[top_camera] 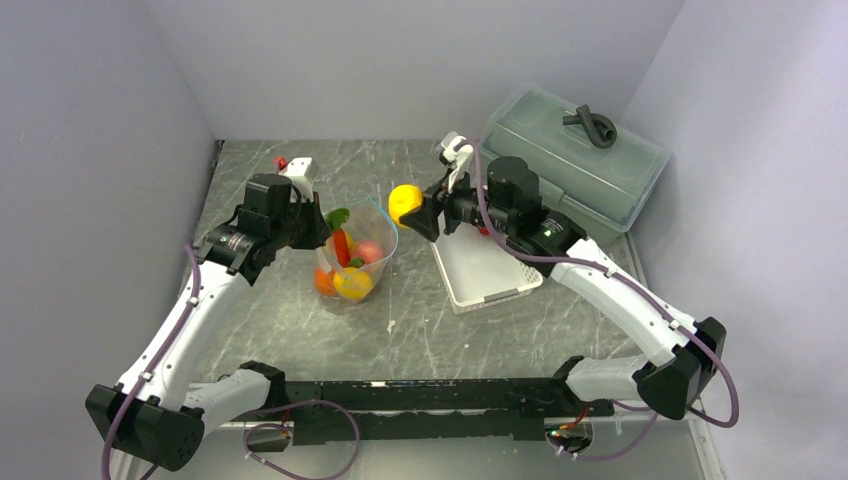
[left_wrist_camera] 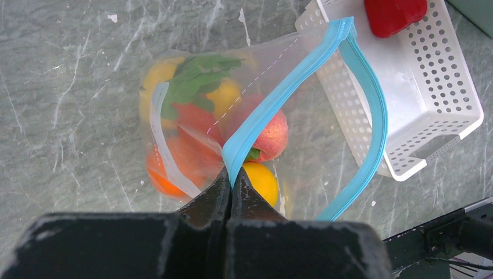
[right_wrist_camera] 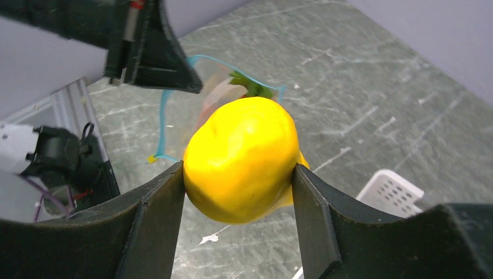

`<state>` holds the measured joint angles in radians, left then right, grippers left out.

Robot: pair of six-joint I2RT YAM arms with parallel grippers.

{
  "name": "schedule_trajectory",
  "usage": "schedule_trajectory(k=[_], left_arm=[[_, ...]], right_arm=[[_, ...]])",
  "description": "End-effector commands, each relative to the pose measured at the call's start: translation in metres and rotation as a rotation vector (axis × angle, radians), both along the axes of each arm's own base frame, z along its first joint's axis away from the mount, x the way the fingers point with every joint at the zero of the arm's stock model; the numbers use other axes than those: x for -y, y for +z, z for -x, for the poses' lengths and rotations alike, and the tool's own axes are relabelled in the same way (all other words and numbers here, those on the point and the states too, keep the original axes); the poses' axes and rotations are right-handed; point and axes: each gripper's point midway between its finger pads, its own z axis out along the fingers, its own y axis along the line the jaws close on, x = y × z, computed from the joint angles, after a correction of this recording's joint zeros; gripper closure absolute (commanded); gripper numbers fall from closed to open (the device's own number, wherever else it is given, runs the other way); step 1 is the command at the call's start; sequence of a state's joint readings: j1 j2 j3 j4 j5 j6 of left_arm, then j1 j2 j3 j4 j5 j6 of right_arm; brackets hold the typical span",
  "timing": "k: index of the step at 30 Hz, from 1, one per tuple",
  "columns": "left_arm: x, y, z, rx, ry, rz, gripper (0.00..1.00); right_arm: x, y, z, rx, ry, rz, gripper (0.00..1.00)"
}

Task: Place the food in the zip-top bag and seal the zipper
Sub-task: Place the fake fruit in the zipper food storage bag.

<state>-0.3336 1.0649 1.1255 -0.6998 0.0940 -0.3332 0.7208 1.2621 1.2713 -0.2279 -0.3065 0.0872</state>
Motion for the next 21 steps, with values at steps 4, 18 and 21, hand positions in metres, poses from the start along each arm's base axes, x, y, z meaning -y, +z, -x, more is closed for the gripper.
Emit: schedule_trajectory(k=[4,18,21], left_arm=[[0.007,0.006,-0.003,0.032,-0.040,0.012,1.00],[0.008,0.007,-0.002,0.034,-0.051,0.017,1.00],[0.009,0.007,-0.002,0.032,-0.054,0.020,1.00]], right_arm=[[-0.029,0.026,0.032,0.217,0.296,-0.040,0.64],[-0.069,0.002,0.053,0.288,0.646,-0.054,0.63],[-0.078,0.001,0.052,0.262,0.678,-0.086,0.63]])
